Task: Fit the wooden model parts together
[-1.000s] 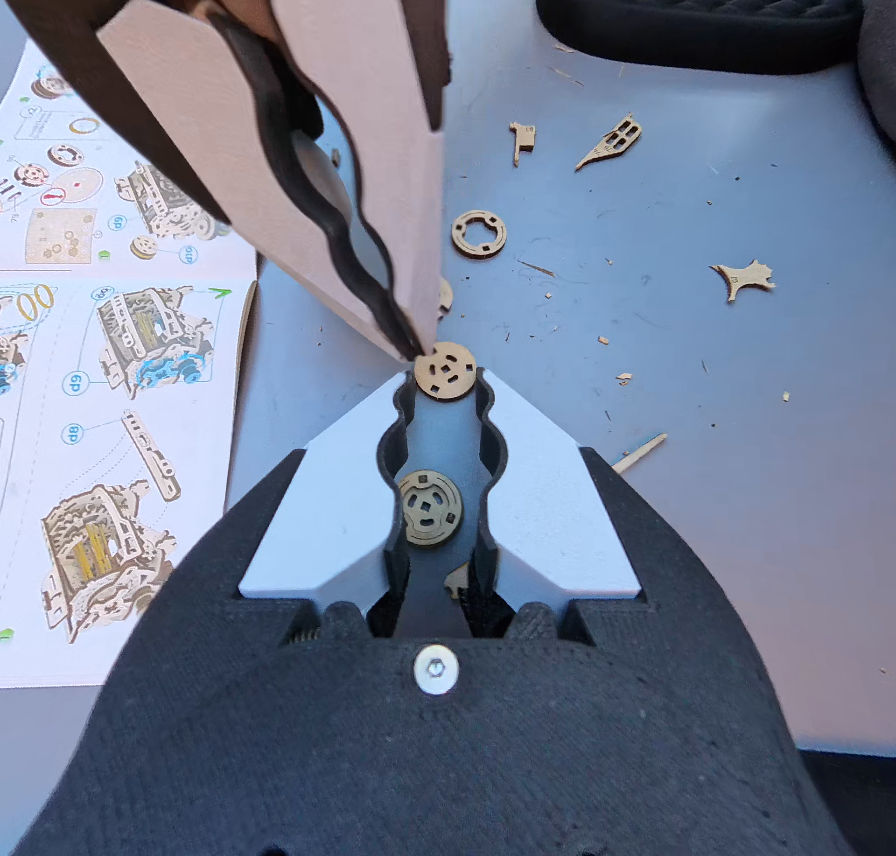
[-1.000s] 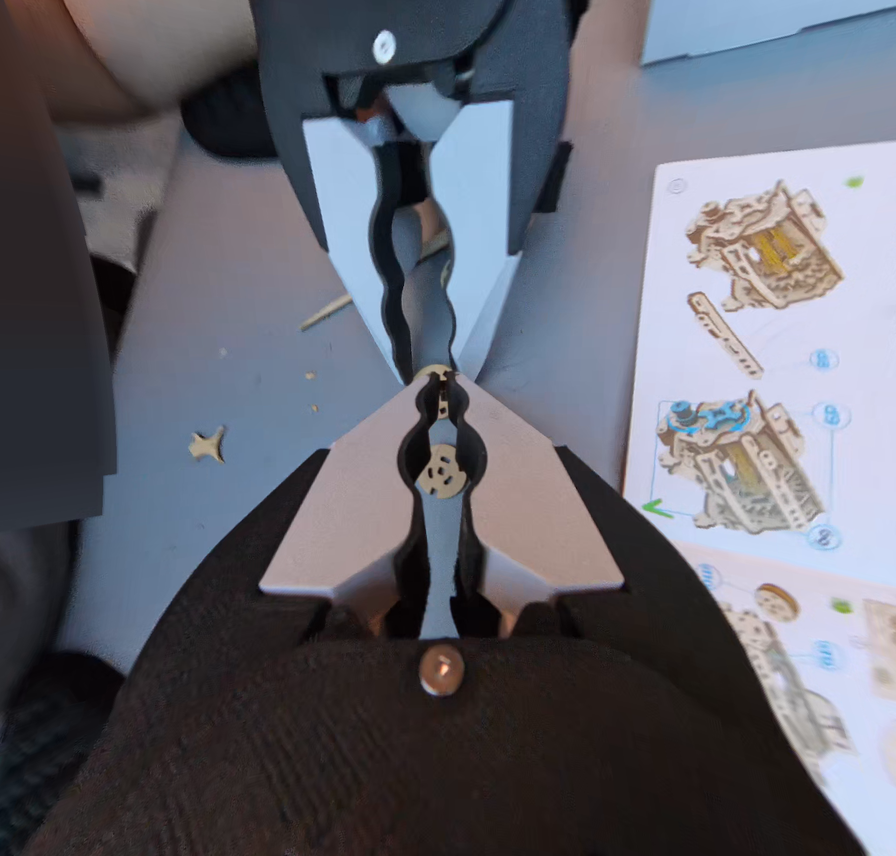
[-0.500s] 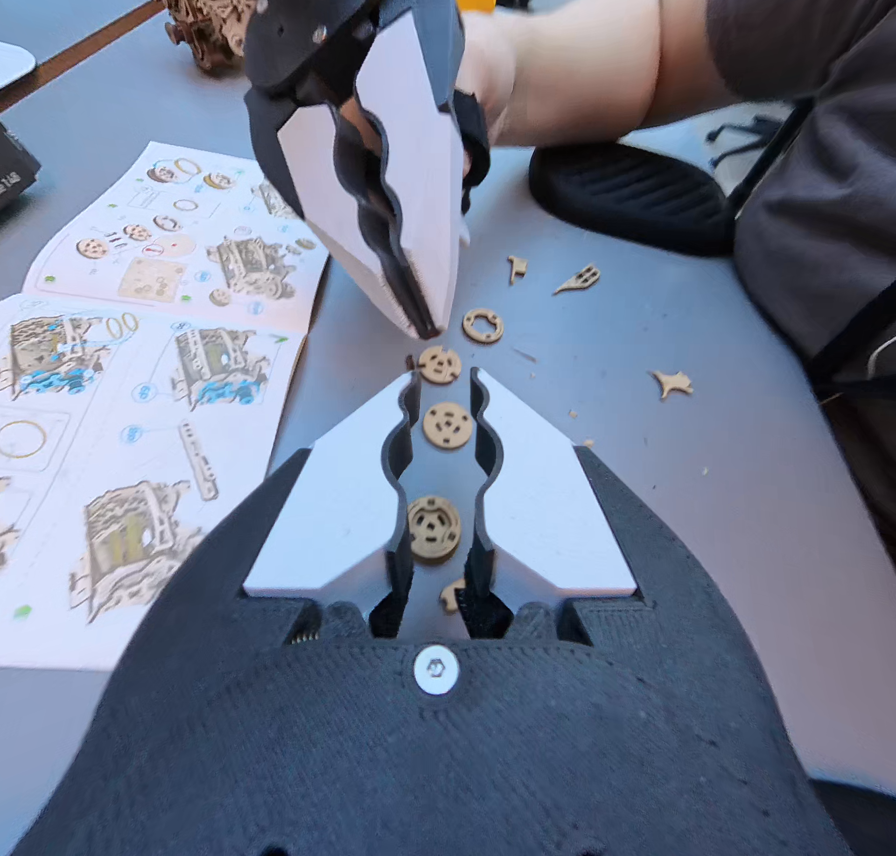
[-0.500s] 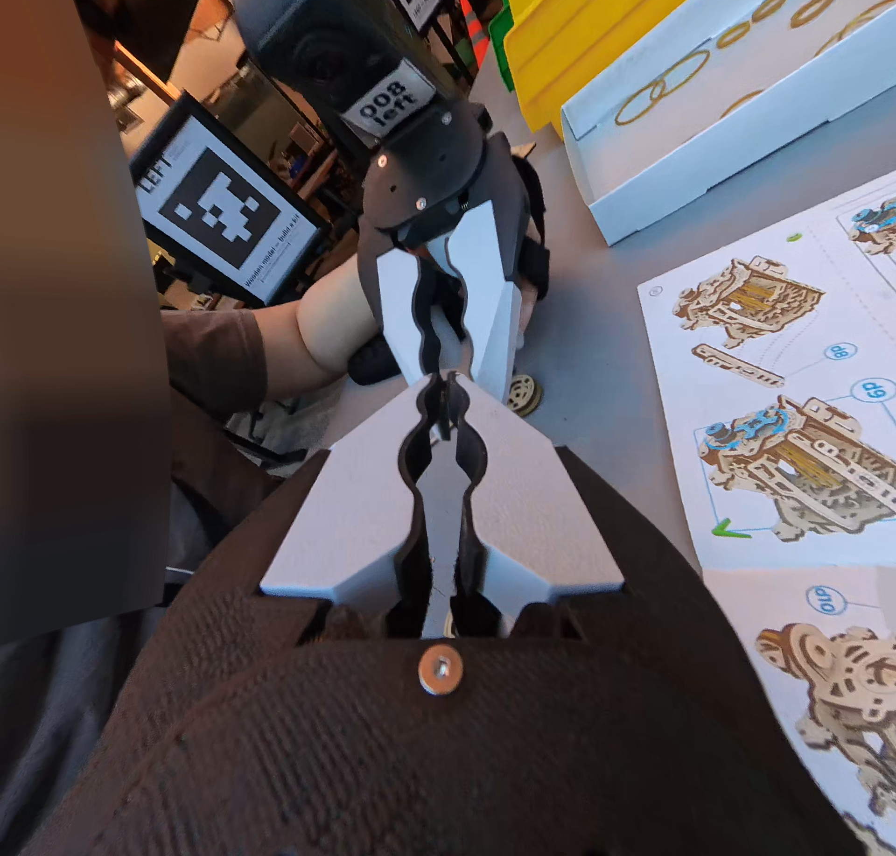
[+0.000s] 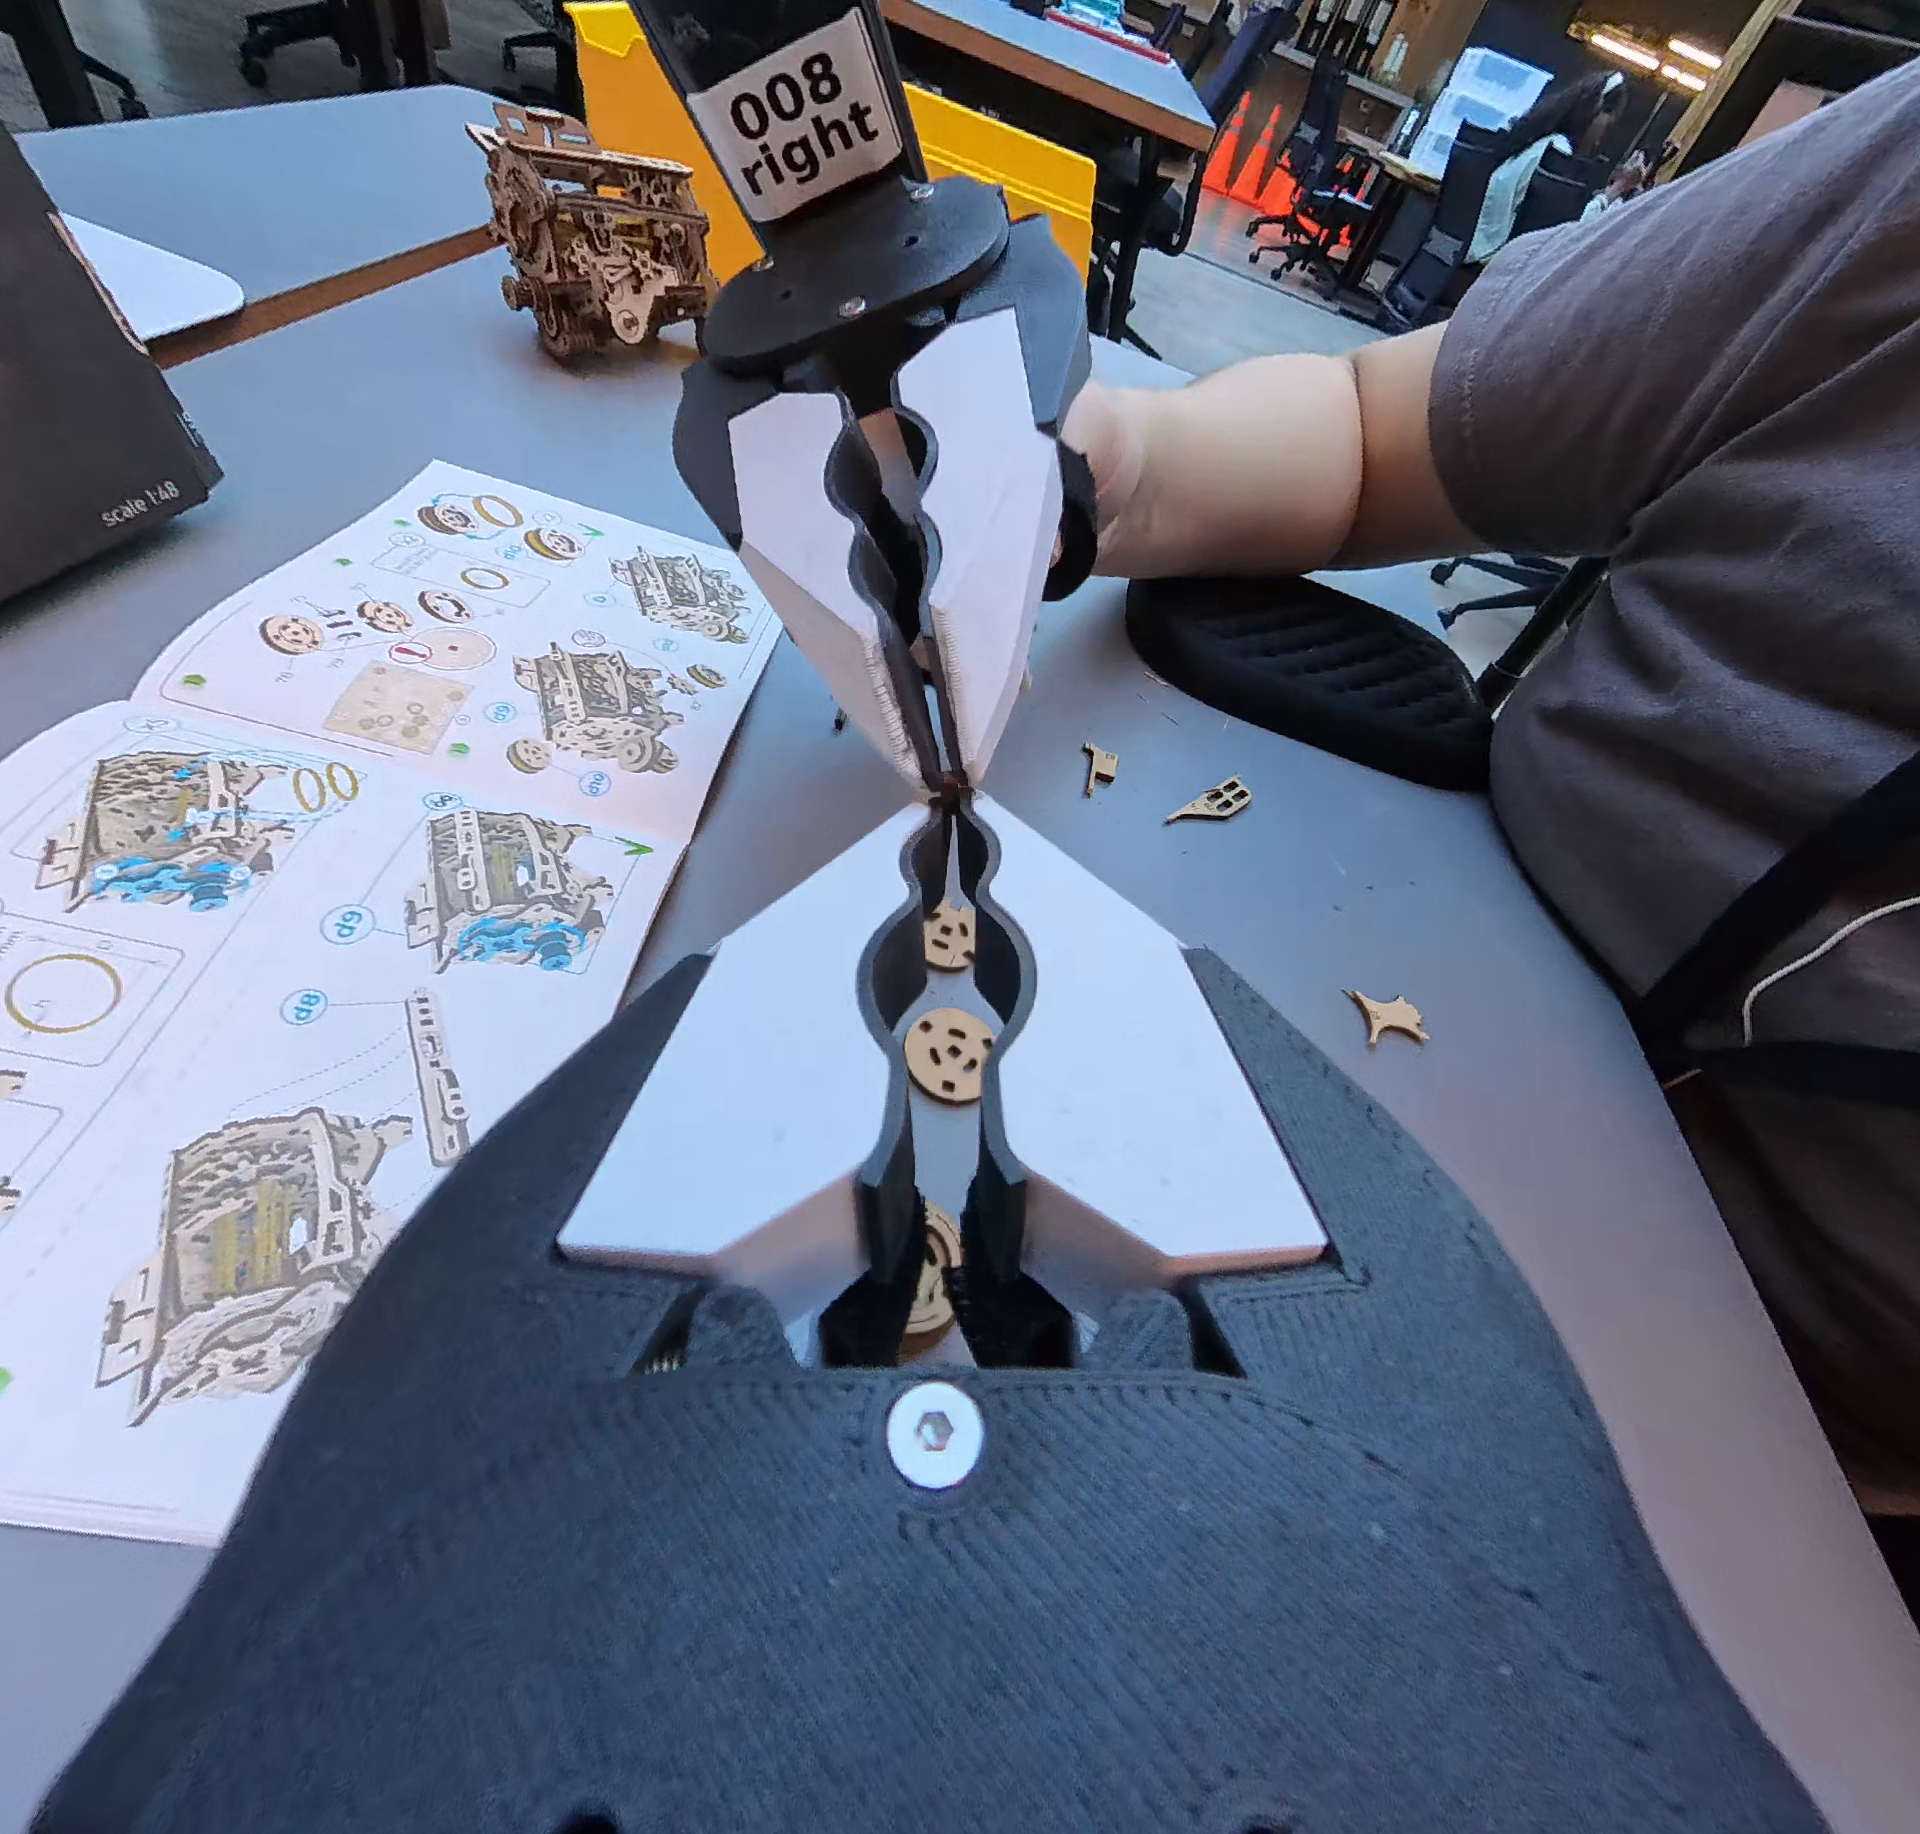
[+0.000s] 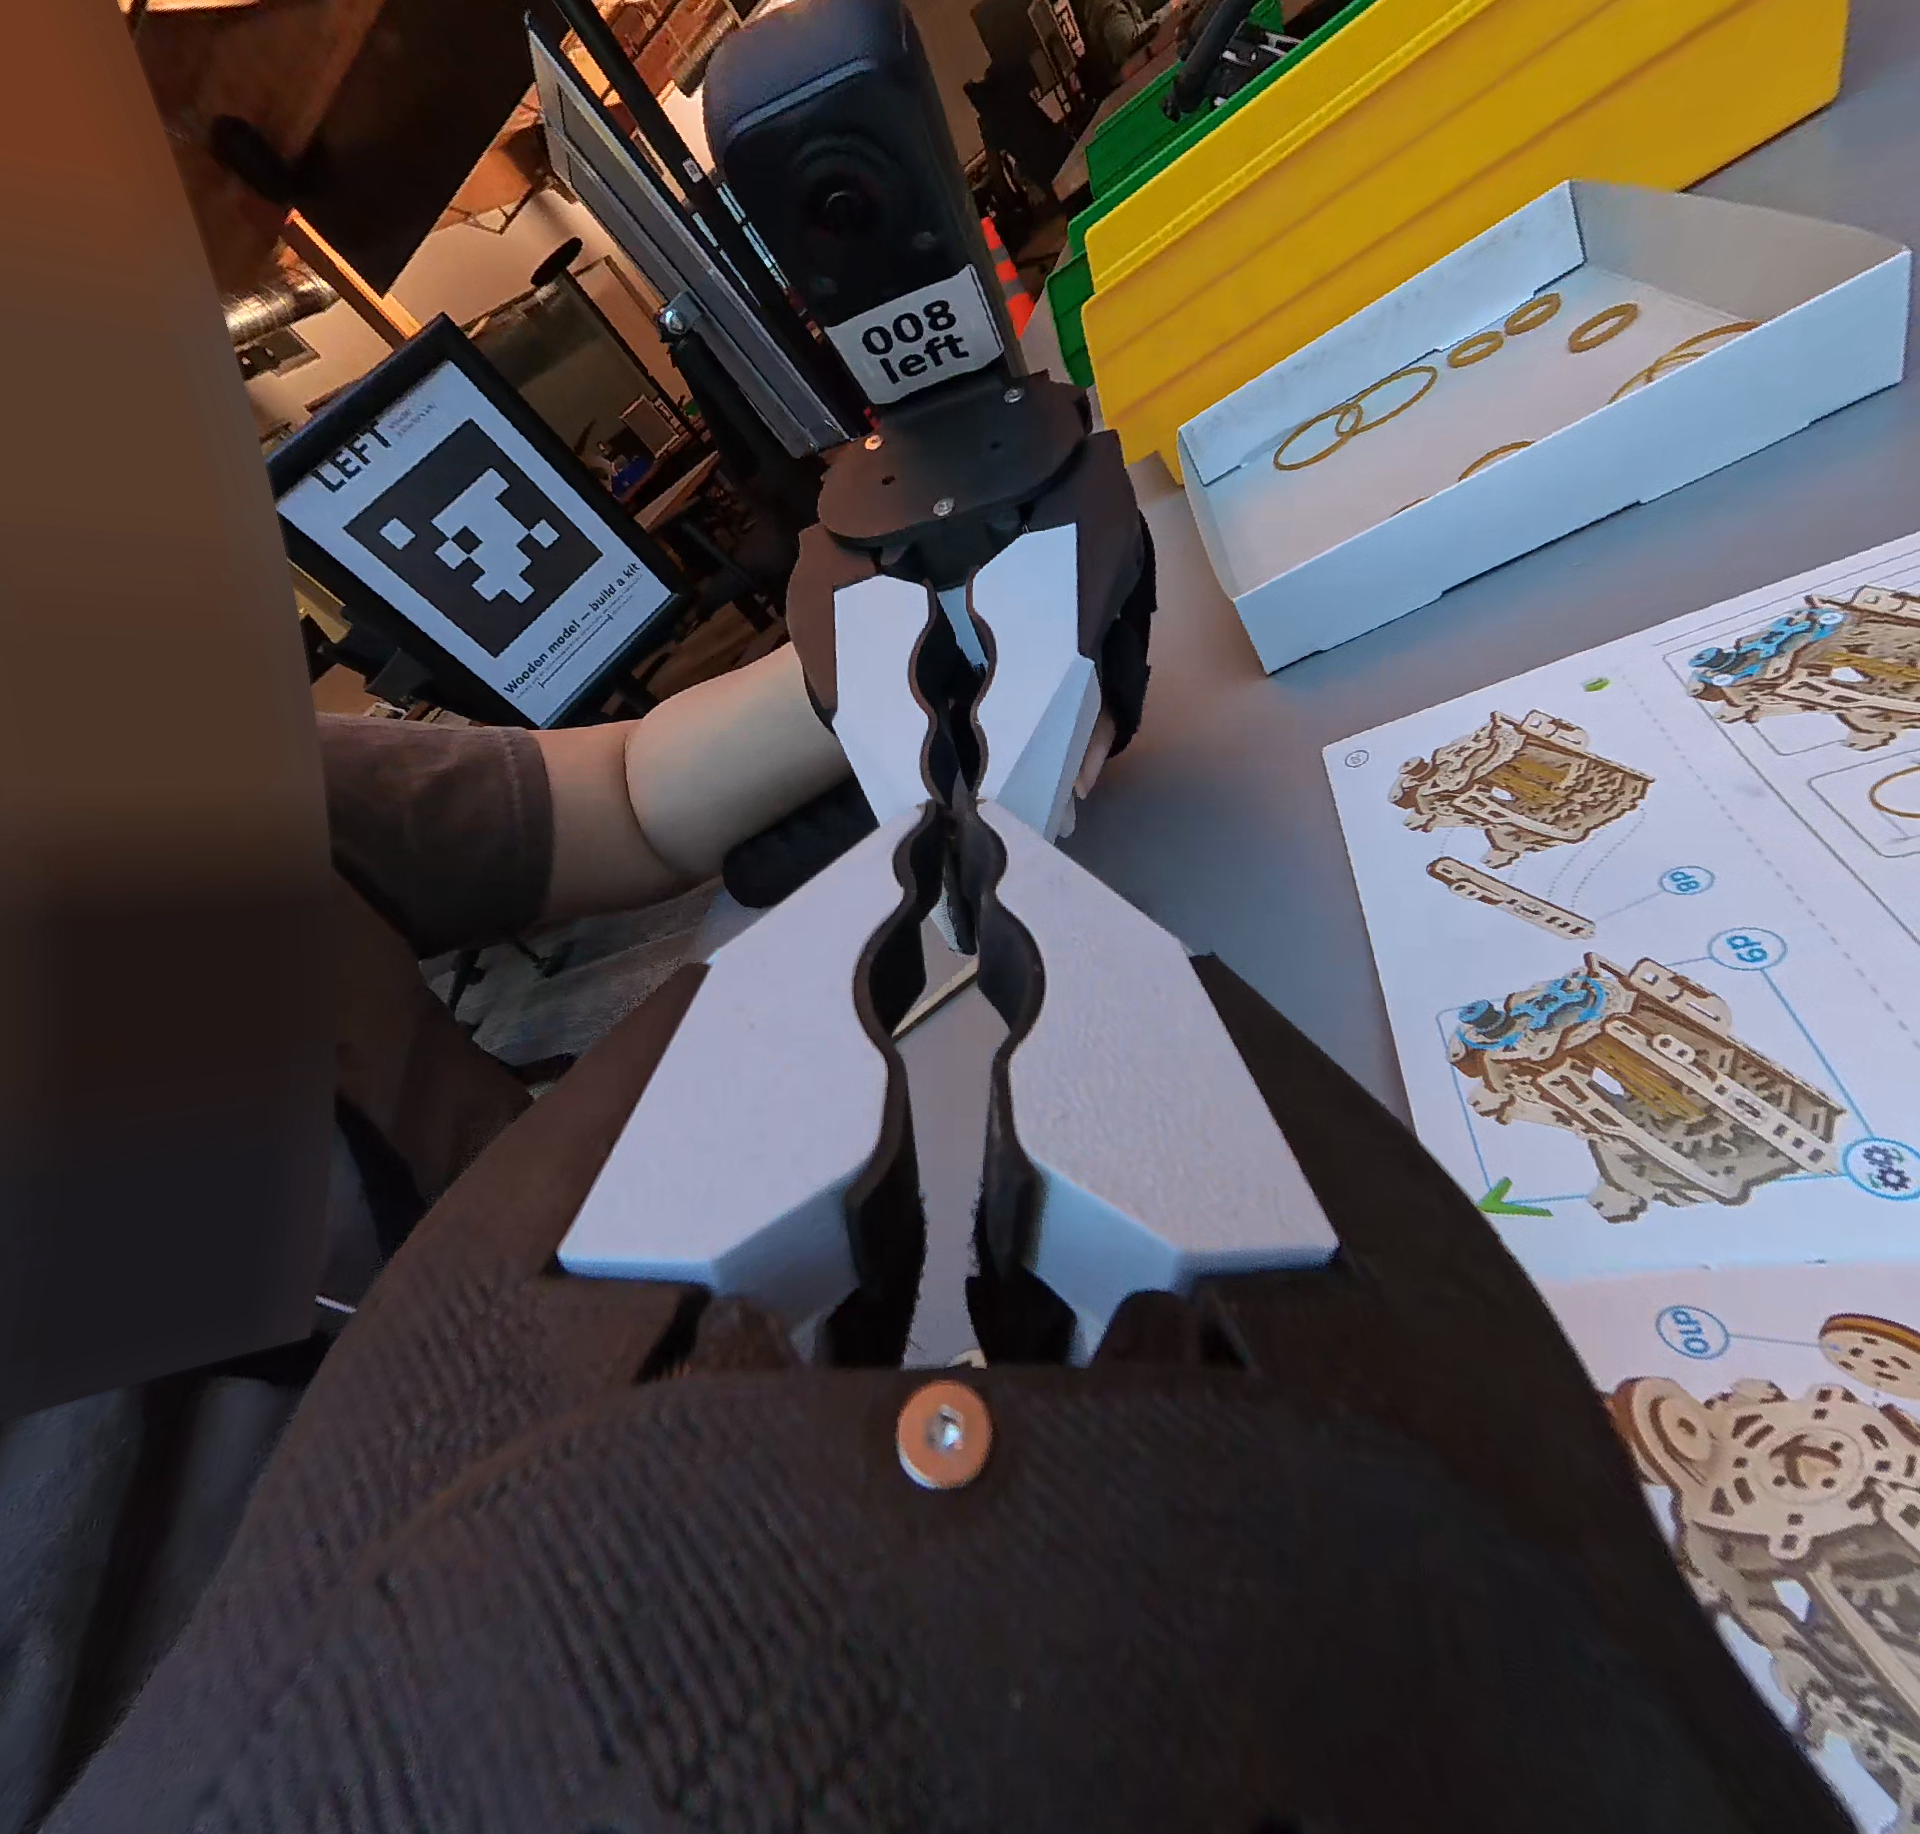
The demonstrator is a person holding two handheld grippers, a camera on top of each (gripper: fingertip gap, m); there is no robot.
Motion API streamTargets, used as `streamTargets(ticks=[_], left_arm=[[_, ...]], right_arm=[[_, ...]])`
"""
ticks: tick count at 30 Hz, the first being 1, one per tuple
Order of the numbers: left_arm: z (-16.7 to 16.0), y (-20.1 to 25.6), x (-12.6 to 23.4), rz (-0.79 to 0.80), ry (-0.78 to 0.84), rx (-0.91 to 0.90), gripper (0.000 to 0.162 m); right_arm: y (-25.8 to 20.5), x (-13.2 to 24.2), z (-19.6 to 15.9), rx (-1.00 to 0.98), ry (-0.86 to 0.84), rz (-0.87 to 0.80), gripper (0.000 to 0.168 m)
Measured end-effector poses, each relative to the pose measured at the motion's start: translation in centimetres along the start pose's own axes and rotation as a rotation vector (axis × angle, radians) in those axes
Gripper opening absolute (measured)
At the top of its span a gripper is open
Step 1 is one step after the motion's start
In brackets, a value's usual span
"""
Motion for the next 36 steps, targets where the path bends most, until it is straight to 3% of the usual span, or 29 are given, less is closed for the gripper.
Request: streamTargets(ticks=[5,11,15,36], left_arm=[[-1.0,0.1,-0.5,0.023,-0.117,-0.043,0.0],[-2.4,0.2,-1.3,0.051,-0.252,-0.107,0.0],[-2.6,0.4,-1.4,0.046,-0.275,-0.118,0.0],[-3.3,0.4,-1.6,0.048,-0.343,-0.149,0.0]], right_arm=[[-0.5,0.3,0.1,0.124,-0.158,-0.036,0.007],[-1.4,0.3,0.6,0.433,-0.537,-0.187,0.01],[-1.1,-1.2,-0.6,0.455,-0.699,-0.197,0.013],[-0.5,-2.5,-1.2,0.371,-0.801,-0.177,0.005]])
Point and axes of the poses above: each gripper's, where its closed fingertips meet, x back along the fingers, z out of its top, y = z × x across the jaws, the point moved 7 cm from there along x, back along the fingers, and after that the axes turned 4 degrees about z, right-handed, at the moved point
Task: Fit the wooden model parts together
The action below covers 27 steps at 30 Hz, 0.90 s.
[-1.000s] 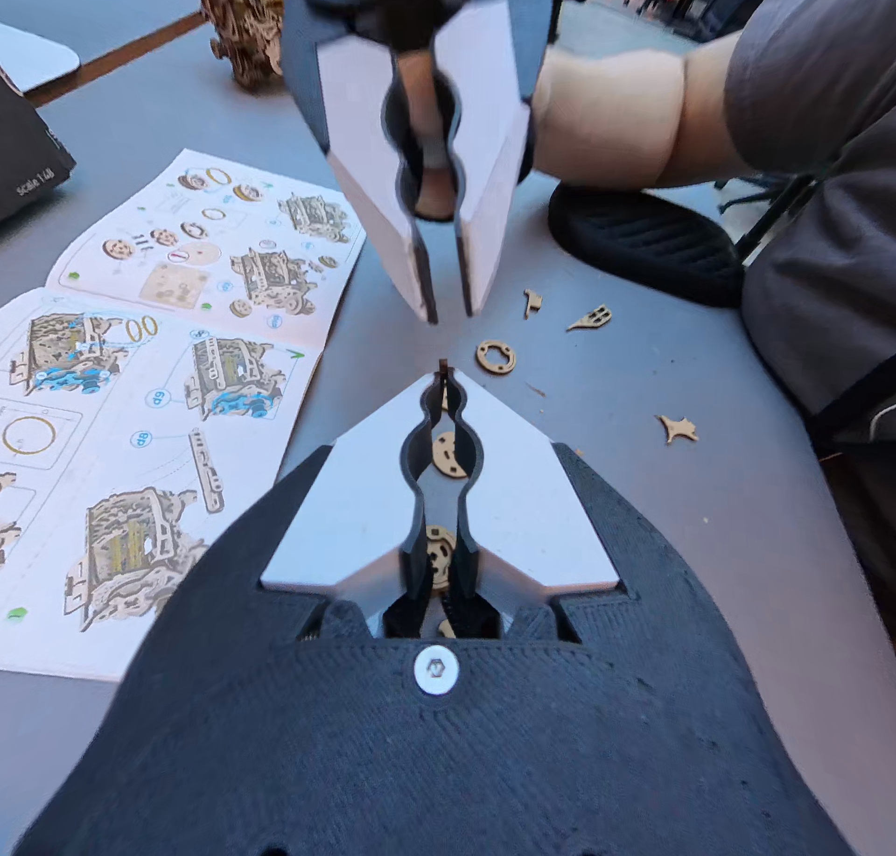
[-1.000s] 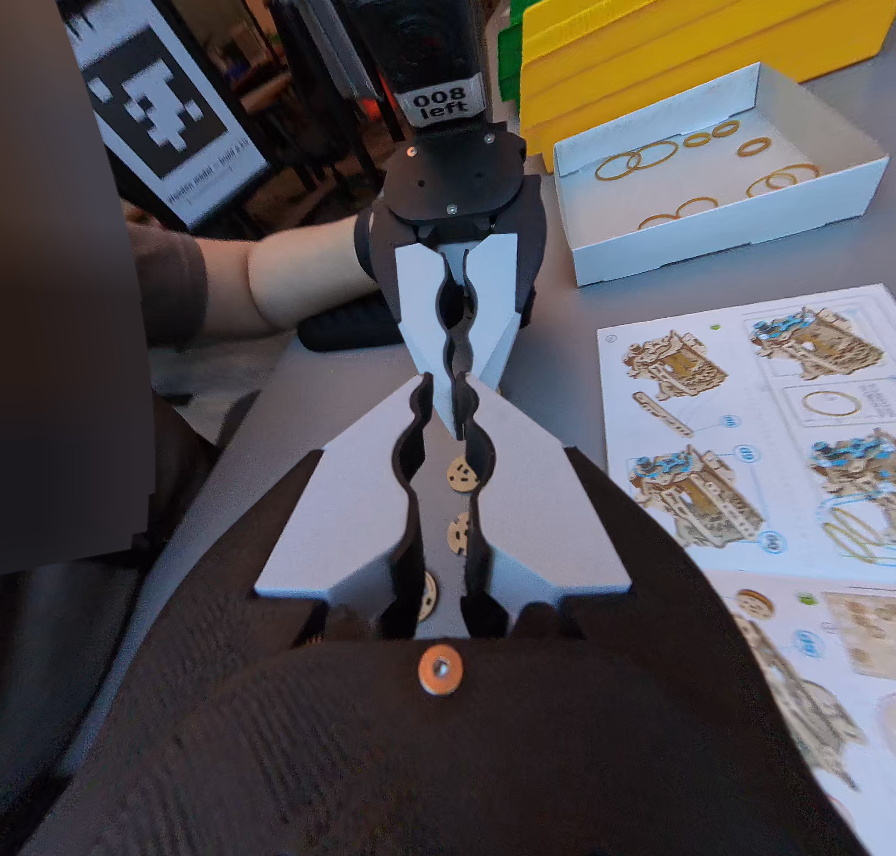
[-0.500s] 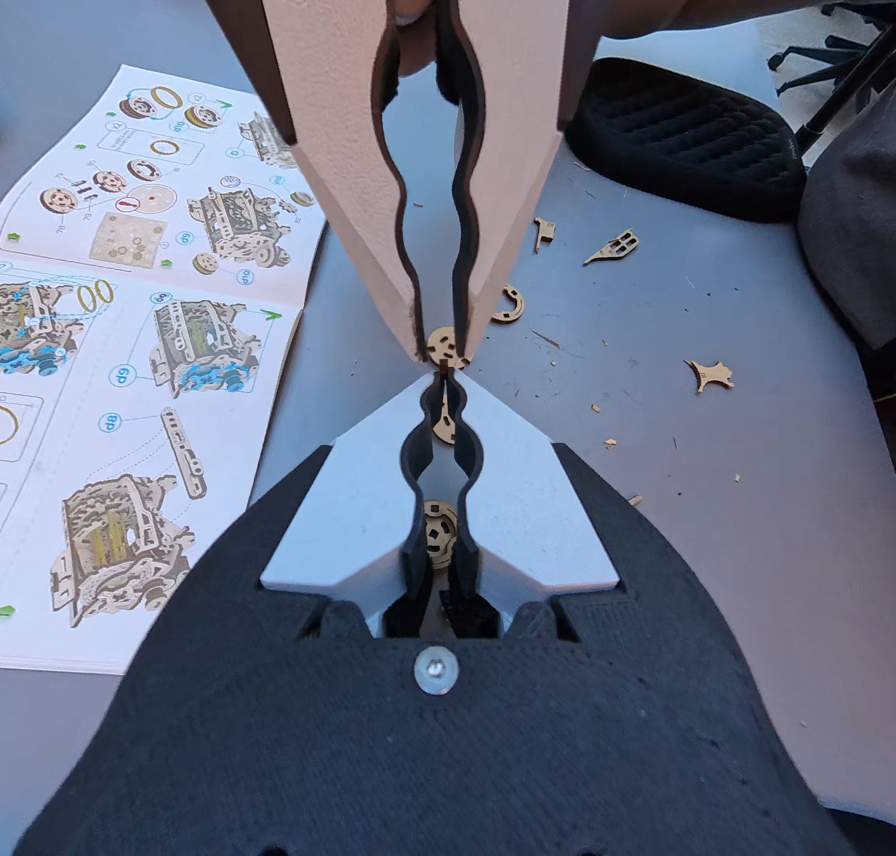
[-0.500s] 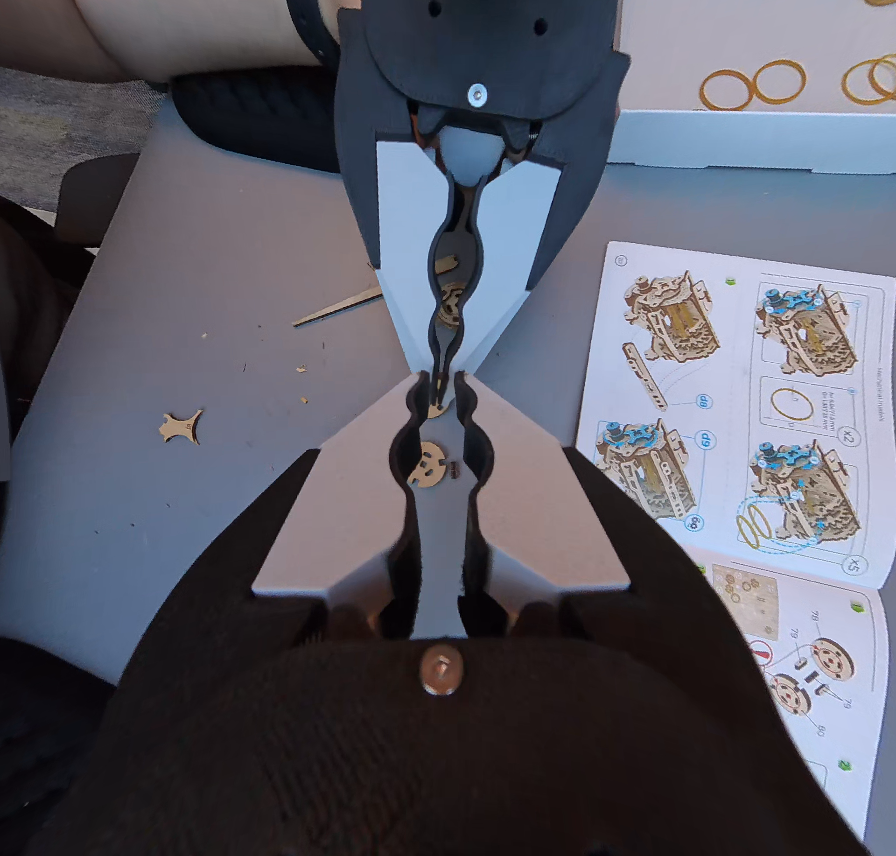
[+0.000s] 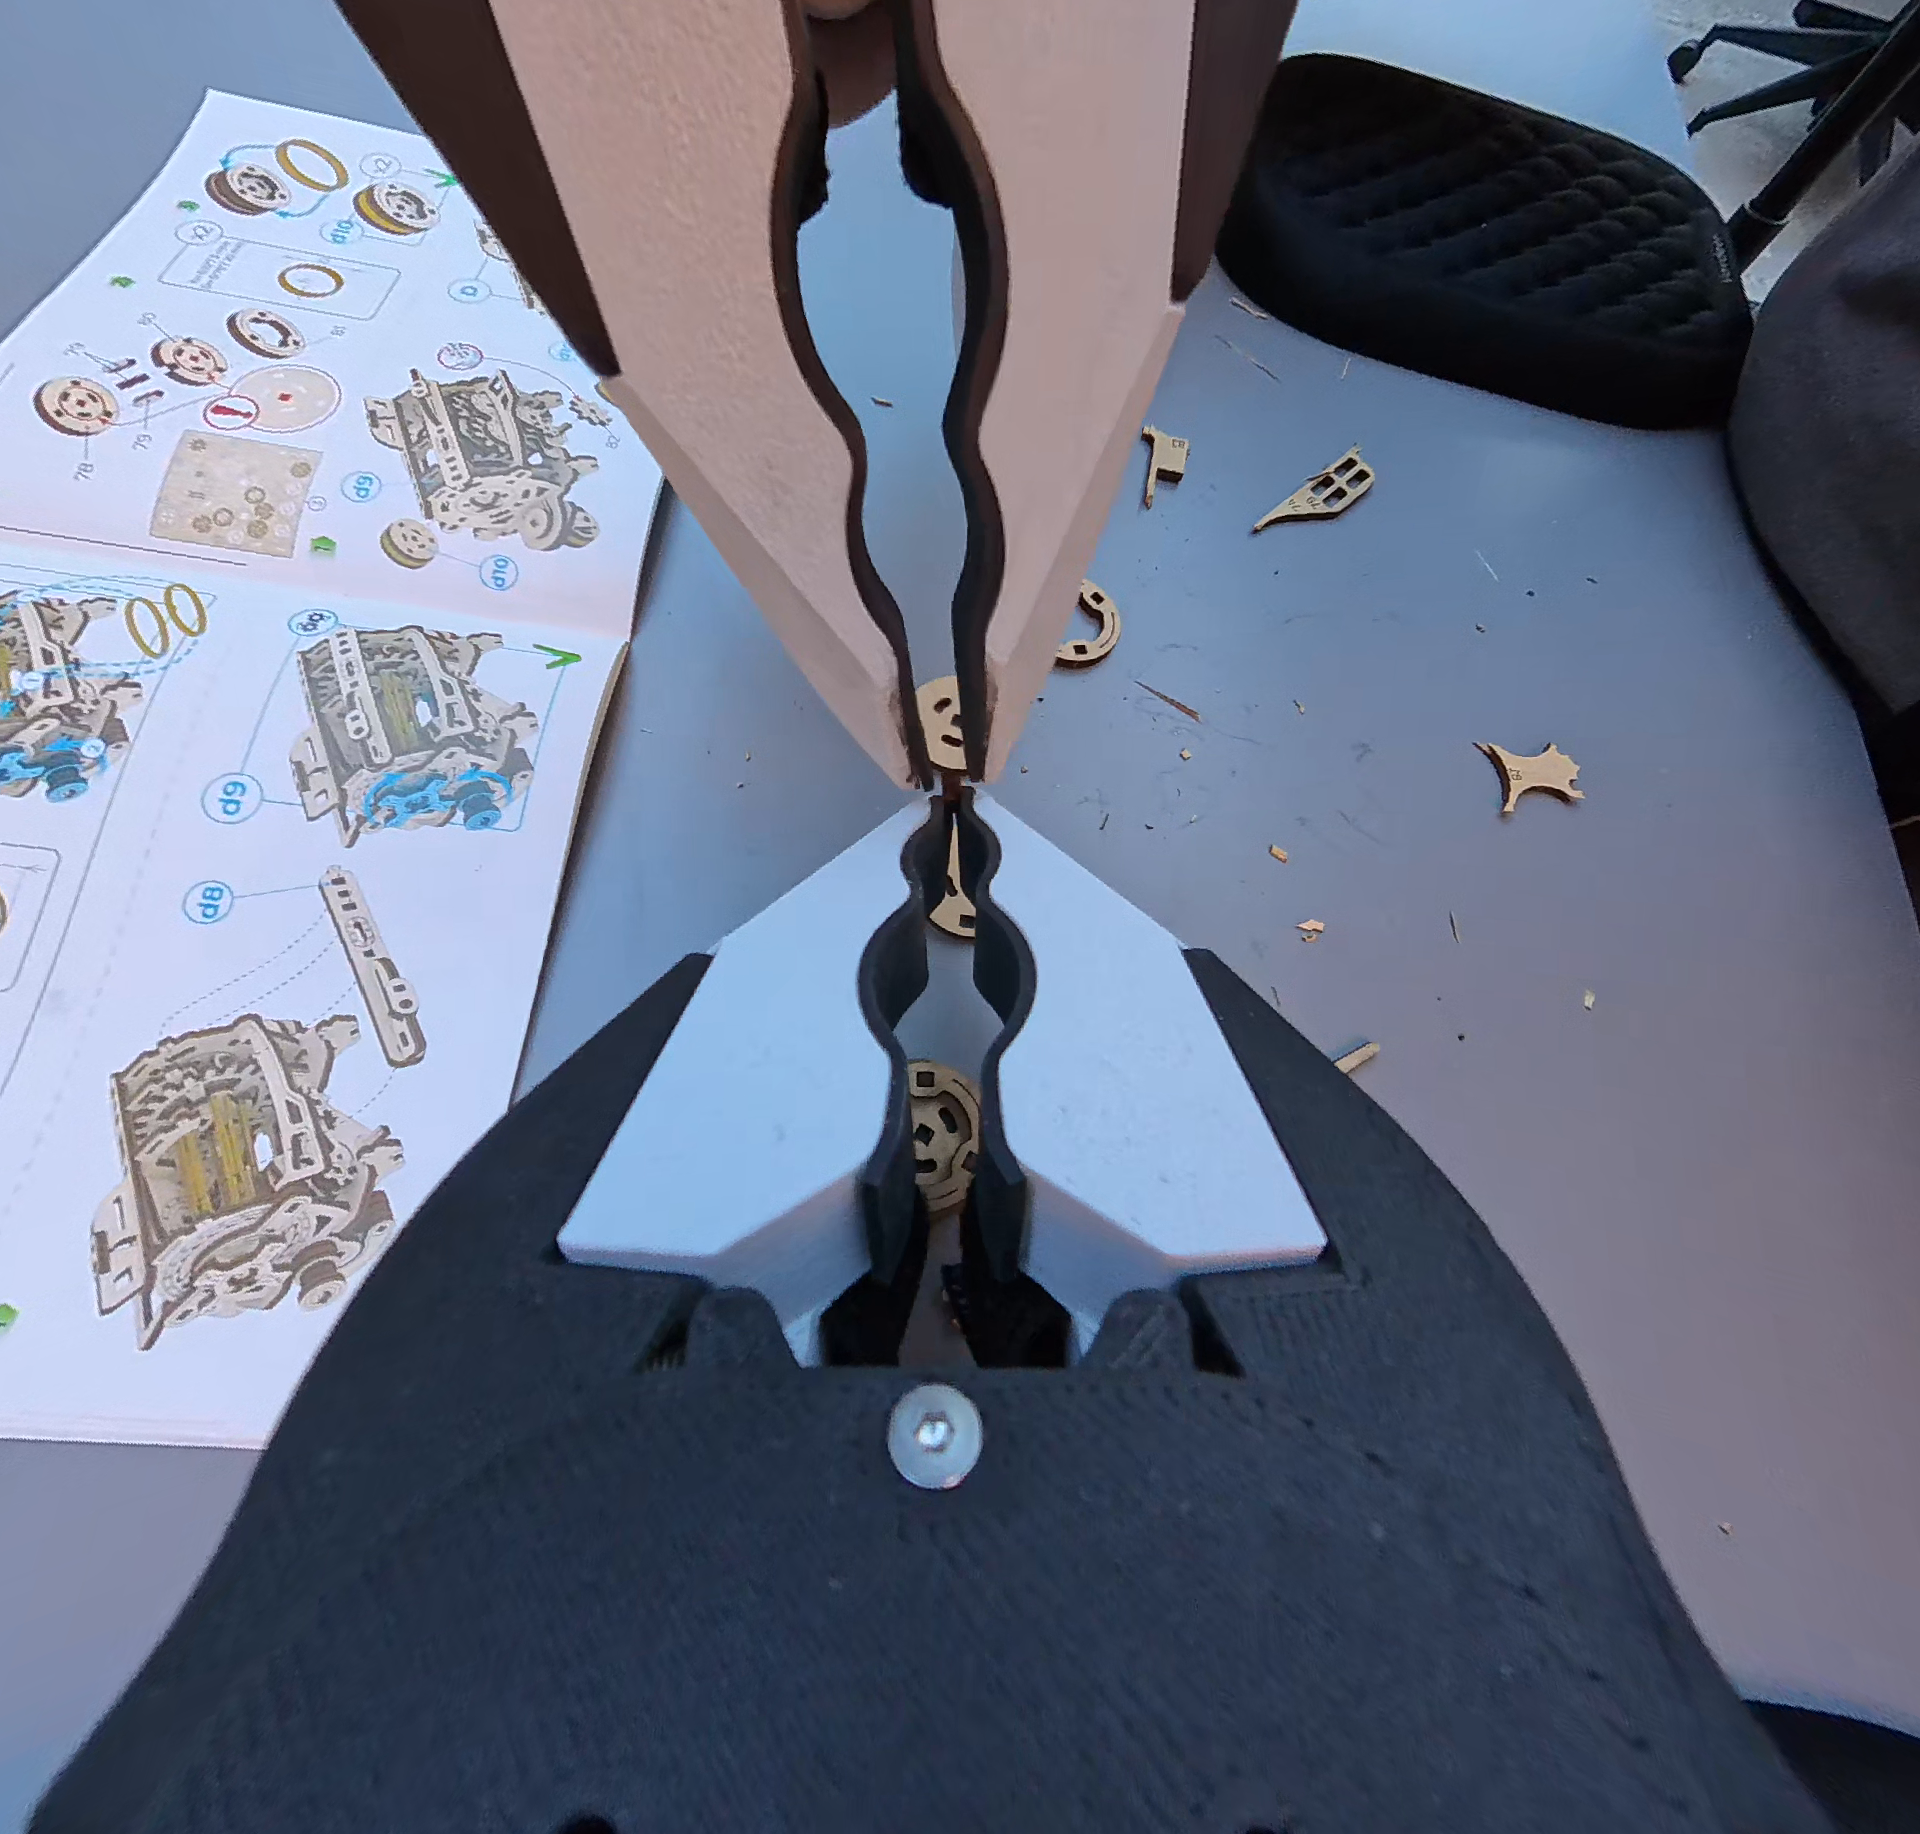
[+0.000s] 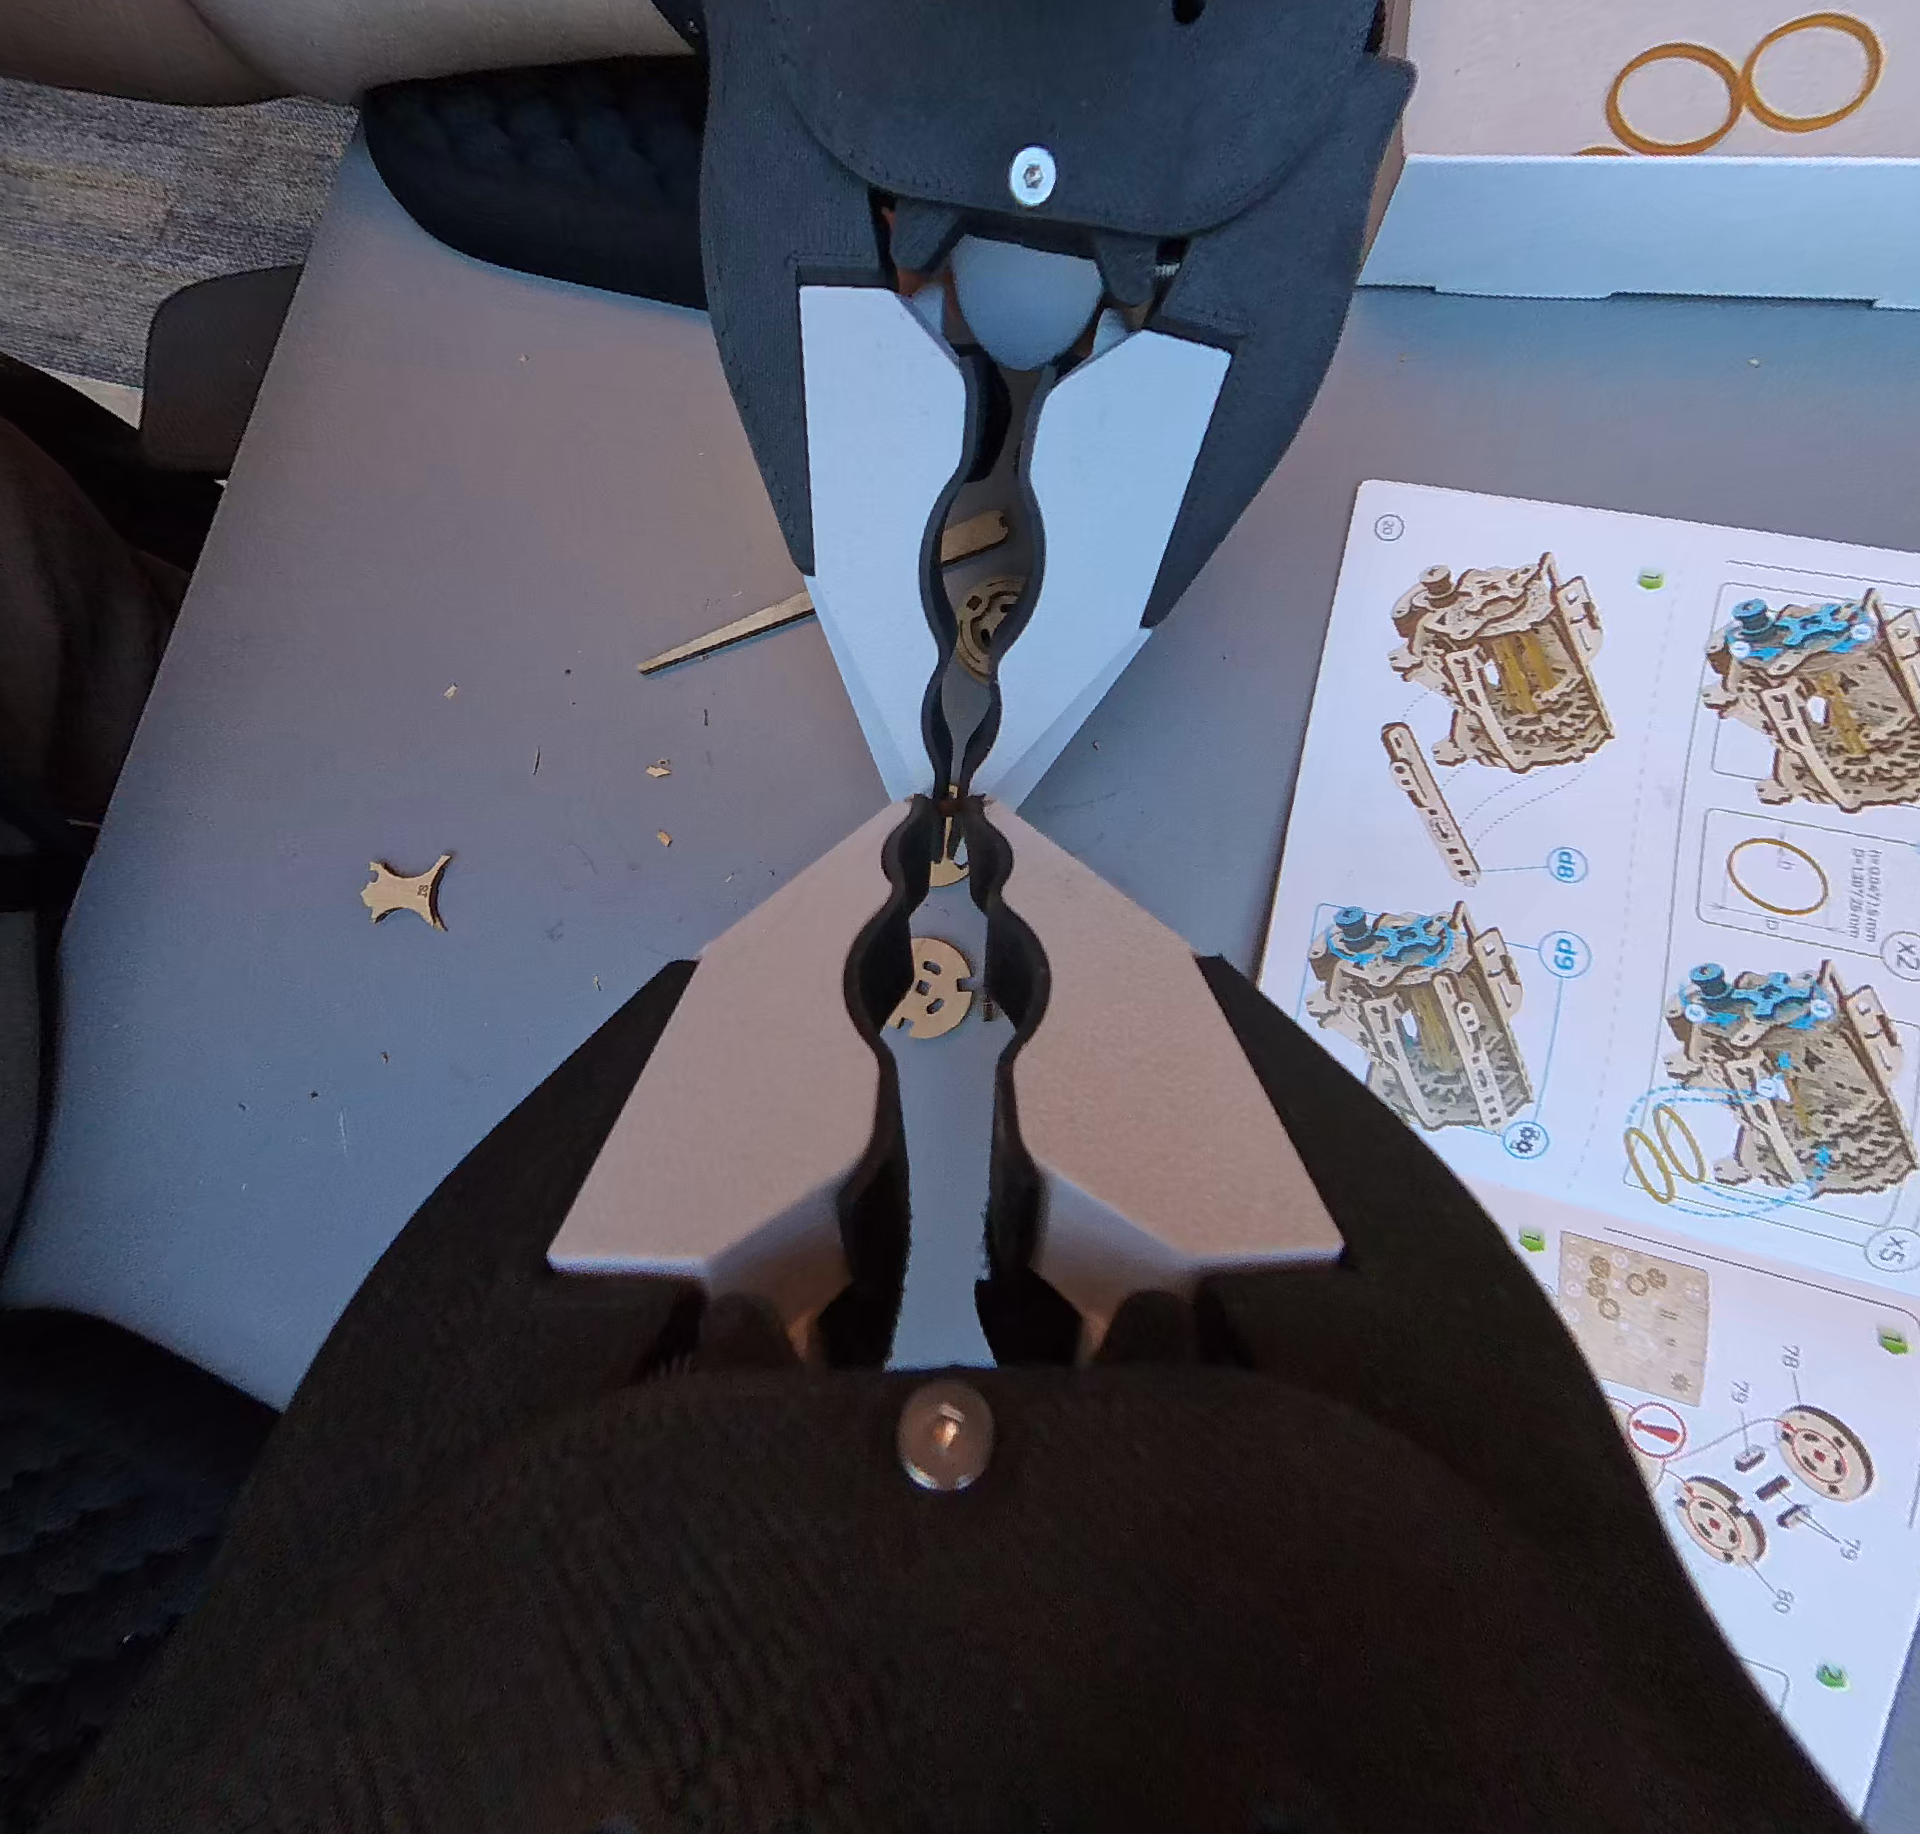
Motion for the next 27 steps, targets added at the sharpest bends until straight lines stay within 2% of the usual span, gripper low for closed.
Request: streamTargets(ticks=[9,11,13,20,24,27], left_arm=[[-0.1,0.4,0.1,-0.03,-0.002,-0.019,0.002],[-0.3,0.5,0.5,-0.022,-0.009,-0.041,0.024],[-0.9,0.2,0.7,0.038,-0.043,-0.099,0.032],[-1.7,0.6,-0.5,0.034,-0.089,-0.17,0.033],[-1.7,0.5,-0.6,0.046,-0.073,-0.195,0.029],[-1.8,0.5,-0.6,0.018,-0.06,-0.183,0.024]], right_arm=[[-0.4,-0.1,0.0,0.038,-0.018,0.007,0.001],[-0.3,0.1,-0.3,0.079,-0.042,-0.033,0.001],[-0.6,0.1,-0.6,0.151,-0.029,-0.015,0.001],[-0.3,-1.7,-1.9,0.377,-0.099,-0.009,0.001],[-0.4,-2.0,-2.2,0.564,-0.133,0.011,0.001],[-0.2,-2.3,-2.3,0.621,-0.2,0.013,0.001]])
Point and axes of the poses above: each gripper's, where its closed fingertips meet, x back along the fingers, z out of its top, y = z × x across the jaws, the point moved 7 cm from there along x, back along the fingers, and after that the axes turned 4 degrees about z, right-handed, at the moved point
